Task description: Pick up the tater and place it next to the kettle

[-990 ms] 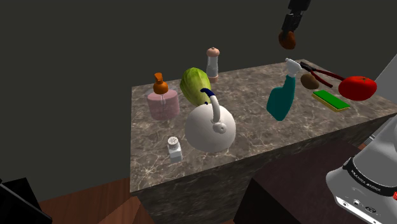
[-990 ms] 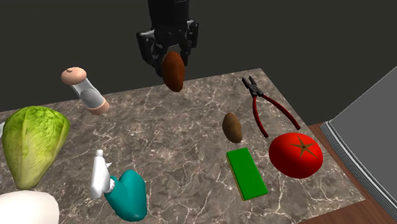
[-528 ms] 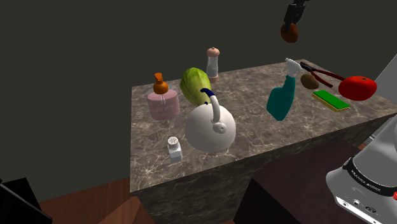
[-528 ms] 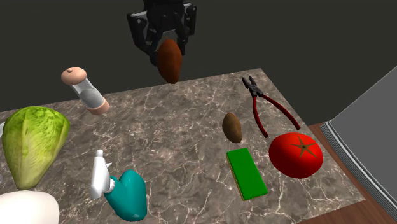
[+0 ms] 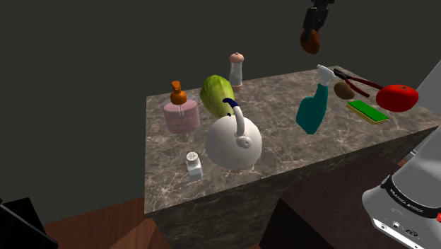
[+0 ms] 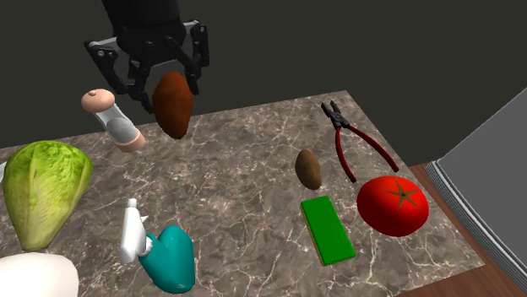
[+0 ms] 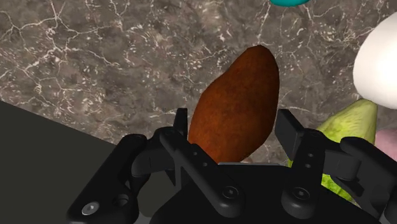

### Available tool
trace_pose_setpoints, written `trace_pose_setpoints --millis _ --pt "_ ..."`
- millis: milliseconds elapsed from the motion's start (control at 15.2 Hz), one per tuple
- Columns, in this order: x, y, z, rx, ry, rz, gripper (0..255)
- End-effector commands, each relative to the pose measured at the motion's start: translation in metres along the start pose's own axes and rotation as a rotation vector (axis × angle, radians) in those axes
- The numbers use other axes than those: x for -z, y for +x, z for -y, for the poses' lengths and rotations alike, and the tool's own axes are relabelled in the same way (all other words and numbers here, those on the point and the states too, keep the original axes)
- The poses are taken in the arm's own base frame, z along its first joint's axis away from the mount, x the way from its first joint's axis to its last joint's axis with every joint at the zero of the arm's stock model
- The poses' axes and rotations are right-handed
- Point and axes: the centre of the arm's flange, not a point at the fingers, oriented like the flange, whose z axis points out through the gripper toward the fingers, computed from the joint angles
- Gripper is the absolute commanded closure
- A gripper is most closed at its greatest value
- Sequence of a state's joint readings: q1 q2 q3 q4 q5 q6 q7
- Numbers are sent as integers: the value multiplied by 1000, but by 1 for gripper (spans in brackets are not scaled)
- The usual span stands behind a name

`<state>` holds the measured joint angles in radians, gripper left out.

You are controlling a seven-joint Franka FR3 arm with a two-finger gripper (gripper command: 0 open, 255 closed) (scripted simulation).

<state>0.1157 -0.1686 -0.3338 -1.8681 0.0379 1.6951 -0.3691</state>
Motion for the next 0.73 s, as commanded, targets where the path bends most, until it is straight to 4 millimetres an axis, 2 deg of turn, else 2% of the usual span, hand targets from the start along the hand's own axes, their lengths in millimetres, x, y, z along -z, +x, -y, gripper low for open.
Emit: trace_pose_setpoints --millis 0,660 --pt "-1 4 28 -2 -1 0 255" --pt "-13 13 160 -2 -1 0 255"
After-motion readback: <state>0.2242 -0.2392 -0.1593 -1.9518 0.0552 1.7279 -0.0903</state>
